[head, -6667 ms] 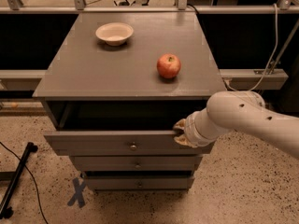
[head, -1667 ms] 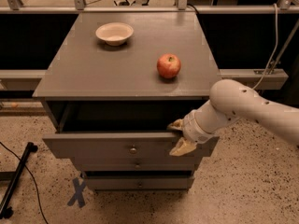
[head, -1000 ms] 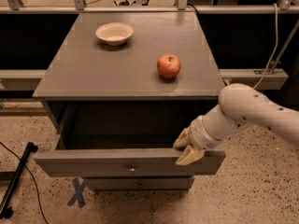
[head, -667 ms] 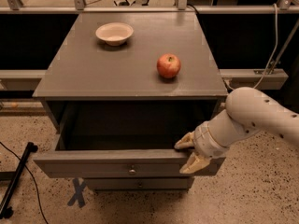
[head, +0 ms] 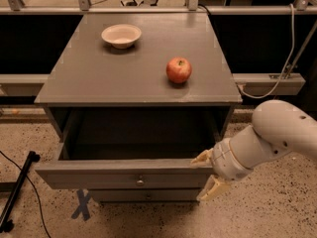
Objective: Open top drawer
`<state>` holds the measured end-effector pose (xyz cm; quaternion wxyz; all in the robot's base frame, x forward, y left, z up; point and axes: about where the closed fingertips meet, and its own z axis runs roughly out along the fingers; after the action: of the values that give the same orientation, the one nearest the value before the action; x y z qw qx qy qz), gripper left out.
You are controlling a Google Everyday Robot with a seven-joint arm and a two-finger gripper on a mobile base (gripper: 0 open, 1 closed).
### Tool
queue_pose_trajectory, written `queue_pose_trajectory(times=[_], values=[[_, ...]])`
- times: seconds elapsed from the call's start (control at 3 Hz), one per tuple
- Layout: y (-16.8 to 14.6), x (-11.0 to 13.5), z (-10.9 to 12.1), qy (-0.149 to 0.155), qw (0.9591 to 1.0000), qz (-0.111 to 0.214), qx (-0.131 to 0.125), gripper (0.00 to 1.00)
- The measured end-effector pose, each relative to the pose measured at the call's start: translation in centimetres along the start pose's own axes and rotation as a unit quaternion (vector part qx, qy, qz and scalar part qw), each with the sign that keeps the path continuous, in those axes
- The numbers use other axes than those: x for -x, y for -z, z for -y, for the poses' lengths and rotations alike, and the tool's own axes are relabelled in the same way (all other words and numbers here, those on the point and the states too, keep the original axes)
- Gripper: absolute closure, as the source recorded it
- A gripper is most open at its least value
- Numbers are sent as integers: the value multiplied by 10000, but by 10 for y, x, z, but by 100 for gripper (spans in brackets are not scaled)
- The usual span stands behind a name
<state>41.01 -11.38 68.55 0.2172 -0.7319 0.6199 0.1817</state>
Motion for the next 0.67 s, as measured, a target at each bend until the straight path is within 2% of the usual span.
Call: queue_pose_trajectory(times=[0.33, 0.67], values=[[26, 7, 11, 0, 9989, 72, -460, 64], [34, 16, 31, 71, 9976, 85, -684, 87]])
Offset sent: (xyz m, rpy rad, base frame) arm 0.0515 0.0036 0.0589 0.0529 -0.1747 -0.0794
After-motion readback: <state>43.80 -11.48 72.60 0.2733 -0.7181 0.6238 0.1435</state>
